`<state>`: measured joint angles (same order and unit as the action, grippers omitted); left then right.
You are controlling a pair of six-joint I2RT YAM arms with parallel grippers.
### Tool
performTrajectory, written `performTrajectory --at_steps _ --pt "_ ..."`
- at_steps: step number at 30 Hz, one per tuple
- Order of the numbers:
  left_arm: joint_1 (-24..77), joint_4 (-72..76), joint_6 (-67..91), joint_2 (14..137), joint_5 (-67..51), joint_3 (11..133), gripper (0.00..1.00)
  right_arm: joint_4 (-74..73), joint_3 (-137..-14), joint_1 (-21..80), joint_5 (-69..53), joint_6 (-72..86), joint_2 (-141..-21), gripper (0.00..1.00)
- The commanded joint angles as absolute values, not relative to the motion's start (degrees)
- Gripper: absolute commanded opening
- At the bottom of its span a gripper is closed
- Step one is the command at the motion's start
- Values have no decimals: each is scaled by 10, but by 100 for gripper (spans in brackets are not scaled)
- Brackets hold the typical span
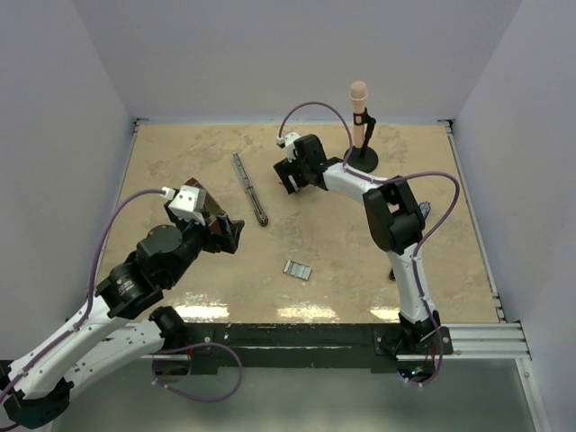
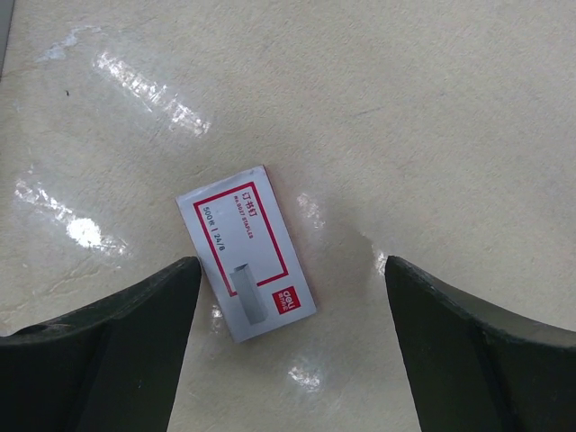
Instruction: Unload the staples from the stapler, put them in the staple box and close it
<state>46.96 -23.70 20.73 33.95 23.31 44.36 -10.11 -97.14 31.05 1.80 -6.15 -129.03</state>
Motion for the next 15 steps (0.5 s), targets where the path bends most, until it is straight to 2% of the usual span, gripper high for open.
performTrajectory --at_steps 1,15 --pt "469 -229 195 336 258 441 100 -105 -1001 310 -25 -98 -1291 86" --pt "470 -227 188 342 272 442 100 -112 -1013 311 -40 -112 -1318 80"
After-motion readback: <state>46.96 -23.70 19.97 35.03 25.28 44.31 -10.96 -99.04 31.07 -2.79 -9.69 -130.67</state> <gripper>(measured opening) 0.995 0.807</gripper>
